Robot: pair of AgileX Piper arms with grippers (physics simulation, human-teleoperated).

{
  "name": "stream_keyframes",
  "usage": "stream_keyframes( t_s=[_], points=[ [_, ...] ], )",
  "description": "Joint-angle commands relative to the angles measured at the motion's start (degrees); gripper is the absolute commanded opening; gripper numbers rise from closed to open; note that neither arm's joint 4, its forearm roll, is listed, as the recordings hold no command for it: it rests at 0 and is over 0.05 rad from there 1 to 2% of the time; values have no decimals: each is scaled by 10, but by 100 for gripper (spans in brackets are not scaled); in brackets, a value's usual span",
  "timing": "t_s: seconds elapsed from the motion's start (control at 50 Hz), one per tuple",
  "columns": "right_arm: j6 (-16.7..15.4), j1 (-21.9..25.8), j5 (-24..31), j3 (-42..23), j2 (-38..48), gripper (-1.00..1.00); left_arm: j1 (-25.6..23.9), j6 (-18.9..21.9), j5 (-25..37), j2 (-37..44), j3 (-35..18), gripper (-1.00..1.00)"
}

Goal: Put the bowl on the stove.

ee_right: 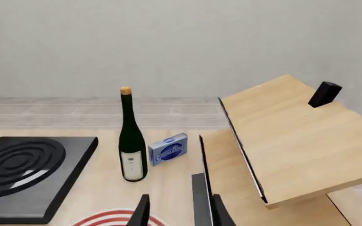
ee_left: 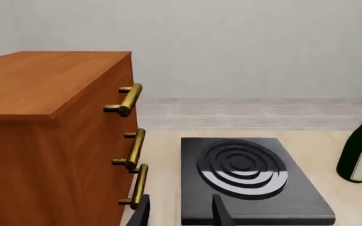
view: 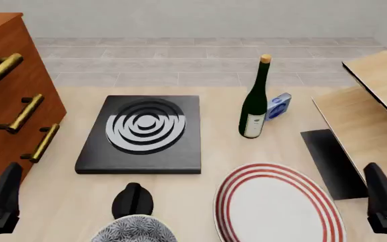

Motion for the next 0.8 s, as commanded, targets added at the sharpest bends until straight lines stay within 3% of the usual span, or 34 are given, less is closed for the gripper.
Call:
stream_keyframes(
  t_s=[0.02,0.08,0.44,0.8],
  points=[
    [0,0,-1,-2,3,100,-3,-1,-8,0,-4,100],
    [0,0,-1,-2,3,100,0,-14,-2,0,-5,100],
    [0,0,-1,-2,3,100,-1,4,-4,0,-4,100],
    [0,0,-1,-2,3,100,-92,8,157,0,-88,100]
  ],
)
